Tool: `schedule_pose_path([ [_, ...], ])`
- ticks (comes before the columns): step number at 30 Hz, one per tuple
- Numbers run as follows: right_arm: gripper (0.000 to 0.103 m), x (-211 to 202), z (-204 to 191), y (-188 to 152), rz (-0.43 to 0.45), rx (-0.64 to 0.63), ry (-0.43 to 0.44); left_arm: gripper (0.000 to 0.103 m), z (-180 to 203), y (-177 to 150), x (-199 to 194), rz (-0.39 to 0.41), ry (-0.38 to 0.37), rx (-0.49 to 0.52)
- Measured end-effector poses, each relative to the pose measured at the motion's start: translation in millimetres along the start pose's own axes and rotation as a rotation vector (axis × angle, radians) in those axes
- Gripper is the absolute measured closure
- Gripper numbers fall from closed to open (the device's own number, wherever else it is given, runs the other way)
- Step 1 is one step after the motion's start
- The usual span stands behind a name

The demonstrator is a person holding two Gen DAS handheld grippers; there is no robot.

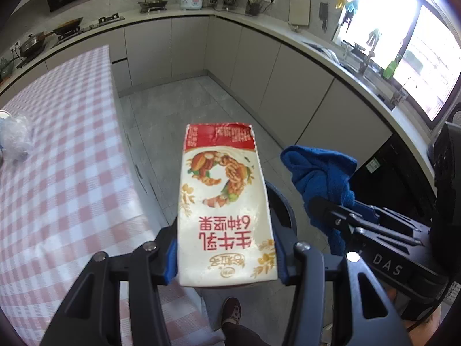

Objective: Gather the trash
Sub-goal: 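Lift the carton and blue towel and carry them over the bin, then open both tools to drop the carton and towel into the bin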

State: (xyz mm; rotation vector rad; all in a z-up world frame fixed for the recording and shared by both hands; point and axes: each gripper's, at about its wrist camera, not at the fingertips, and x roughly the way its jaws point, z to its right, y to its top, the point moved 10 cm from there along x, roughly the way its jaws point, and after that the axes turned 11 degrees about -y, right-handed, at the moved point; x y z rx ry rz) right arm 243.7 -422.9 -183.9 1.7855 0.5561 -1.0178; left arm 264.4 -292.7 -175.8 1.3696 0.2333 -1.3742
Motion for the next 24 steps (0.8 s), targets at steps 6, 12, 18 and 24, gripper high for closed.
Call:
schedule_pose_path([
  [6, 0.057, 30, 23, -4, -0.055, -0.002, -0.005, 0.050, 3, -10, 29, -0.060, 0.044, -0.007],
  [12, 0.053, 60, 37, -8, -0.102, -0.006, 0.003, 0.048, 2, -14, 55, -0.101, 0.083, -0.020],
  [18, 0.034, 89, 43, -1, -0.122, -0.028, 0.015, 0.047, 0, -12, 79, -0.113, 0.125, -0.044],
  [24, 0.034, 79, 53, 16, -0.078, 0.017, 0.021, 0.041, 4, 0, 65, -0.082, 0.157, -0.056],
])
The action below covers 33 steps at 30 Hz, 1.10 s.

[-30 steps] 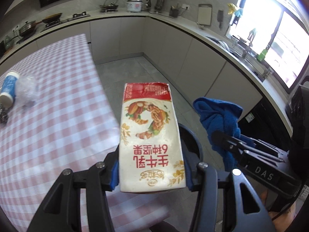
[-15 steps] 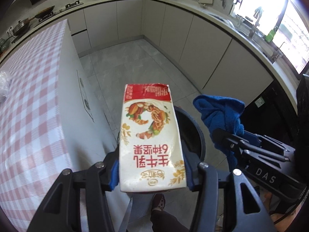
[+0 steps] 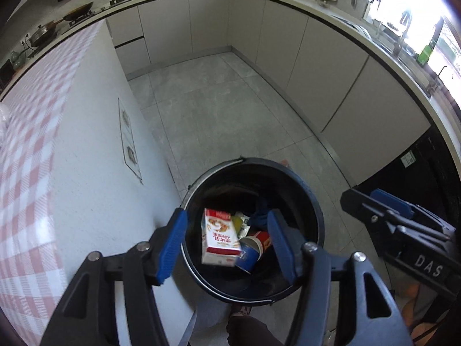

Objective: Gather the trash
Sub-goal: 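Open both tools to drop the carton and towel into the bin, then move both open tools back over the table items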

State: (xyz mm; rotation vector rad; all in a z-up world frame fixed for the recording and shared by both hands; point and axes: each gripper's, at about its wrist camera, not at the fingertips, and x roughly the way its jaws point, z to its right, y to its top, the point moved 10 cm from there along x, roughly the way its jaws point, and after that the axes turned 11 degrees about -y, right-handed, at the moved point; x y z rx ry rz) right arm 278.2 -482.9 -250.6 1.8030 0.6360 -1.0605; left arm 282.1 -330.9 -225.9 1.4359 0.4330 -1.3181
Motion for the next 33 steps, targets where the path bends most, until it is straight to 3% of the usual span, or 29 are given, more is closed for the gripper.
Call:
schedule_pose_path([
  [12, 0.033, -62, -37, 23, 0.061, -0.031, 0.034, 0.039, -7, 26, -88, 0.115, 0.003, -0.026],
  [16, 0.030, -77, -63, 28, 0.077, -0.059, 0.066, 0.039, -33, 29, -110, 0.156, 0.033, -0.066],
  [23, 0.024, -99, -141, 25, 0.109, -0.167, 0.167, 0.038, -84, 15, -142, 0.211, 0.106, -0.148],
  [33, 0.022, -108, -260, 9, 0.127, -0.263, 0.236, 0.037, -198, -19, -192, 0.262, 0.186, -0.264],
])
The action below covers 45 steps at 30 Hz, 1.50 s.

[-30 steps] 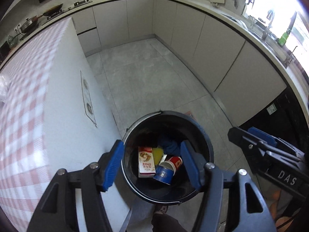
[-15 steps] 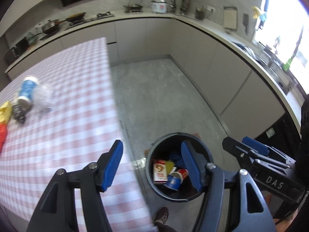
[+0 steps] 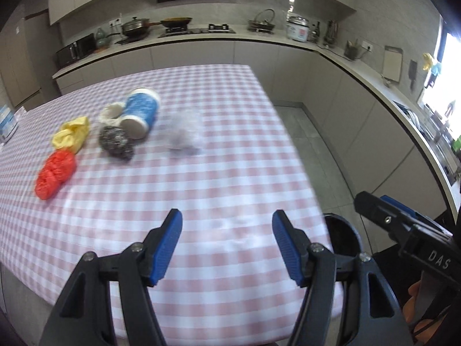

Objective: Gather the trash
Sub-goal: 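Move both open tools back over the table items, then grasp the red plastic bag with the left tool while the right tool grasps the steel wool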

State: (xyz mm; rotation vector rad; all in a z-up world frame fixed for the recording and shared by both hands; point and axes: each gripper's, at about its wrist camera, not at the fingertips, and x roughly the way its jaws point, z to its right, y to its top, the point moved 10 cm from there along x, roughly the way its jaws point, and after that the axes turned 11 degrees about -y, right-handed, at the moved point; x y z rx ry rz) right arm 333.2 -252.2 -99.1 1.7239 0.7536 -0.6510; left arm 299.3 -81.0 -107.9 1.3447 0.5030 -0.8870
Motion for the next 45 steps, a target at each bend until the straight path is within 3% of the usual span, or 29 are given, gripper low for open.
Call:
schedule_pose_path([
  [12, 0.022, 40, -141, 2, -0.005, -0.066, 0.013, 0.035, -150, 23, -20, 0.030, 0.069, -0.051],
  [22, 0.022, 77, -225, 8, -0.019, -0.130, 0.024, 0.035, -234, 29, -16, 0.017, 0.108, -0.101],
  [33, 0.022, 112, -268, 16, -0.046, -0.171, 0.016, 0.035, -280, 34, -11, 0.011, 0.120, -0.139],
  [45, 0.021, 163, -290, 24, -0.091, -0.190, 0.006, 0.035, -304, 34, 22, -0.056, 0.080, -0.154],
])
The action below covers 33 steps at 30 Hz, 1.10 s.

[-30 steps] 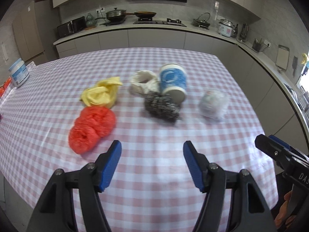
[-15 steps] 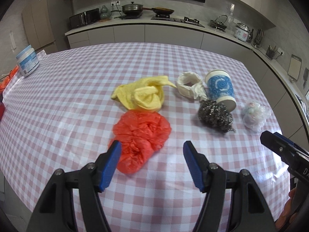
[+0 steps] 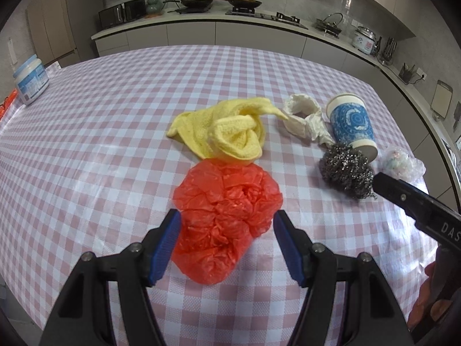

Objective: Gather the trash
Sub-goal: 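Grasp the red plastic bag with the left tool while the right tool grasps the steel wool, then lift the red bag and steel wool and carry them over the bin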

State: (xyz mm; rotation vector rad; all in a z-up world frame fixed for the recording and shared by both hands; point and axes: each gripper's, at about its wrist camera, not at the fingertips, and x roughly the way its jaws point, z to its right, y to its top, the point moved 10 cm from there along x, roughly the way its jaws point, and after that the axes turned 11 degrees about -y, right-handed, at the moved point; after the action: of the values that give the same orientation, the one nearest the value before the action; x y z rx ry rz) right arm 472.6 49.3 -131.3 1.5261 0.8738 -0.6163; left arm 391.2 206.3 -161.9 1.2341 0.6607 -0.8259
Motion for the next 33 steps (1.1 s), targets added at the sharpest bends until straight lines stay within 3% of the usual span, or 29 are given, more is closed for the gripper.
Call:
schedule_pose_path([
  [15, 0.021, 42, -23, 8, -0.029, -0.031, 0.021, 0.035, -3, 2, 23, -0.030, -0.027, 0.018],
  [16, 0.024, 42, -24, 7, -0.027, -0.039, 0.022, 0.035, -3, 3, 24, -0.030, -0.027, 0.017],
  [19, 0.049, 45, -31, 6, -0.025, -0.057, 0.026, 0.035, -3, 4, 27, -0.029, -0.033, 0.013],
  [21, 0.051, 46, -33, 6, -0.023, -0.059, 0.029, 0.035, -2, 5, 29, -0.029, -0.036, 0.011],
  [22, 0.061, 45, -35, 5, -0.021, -0.064, 0.033, 0.035, -2, 6, 30, -0.028, -0.039, 0.010],
  [25, 0.063, 44, -39, 4, -0.017, -0.078, 0.041, 0.039, -1, 5, 31, -0.021, -0.048, 0.008],
  [29, 0.064, 39, -42, -2, -0.012, -0.075, 0.055, 0.055, -2, 3, 26, 0.001, -0.049, 0.009],
  [33, 0.064, 32, -41, -8, -0.012, -0.075, 0.065, 0.060, -2, -2, 20, 0.013, -0.053, 0.006],
])
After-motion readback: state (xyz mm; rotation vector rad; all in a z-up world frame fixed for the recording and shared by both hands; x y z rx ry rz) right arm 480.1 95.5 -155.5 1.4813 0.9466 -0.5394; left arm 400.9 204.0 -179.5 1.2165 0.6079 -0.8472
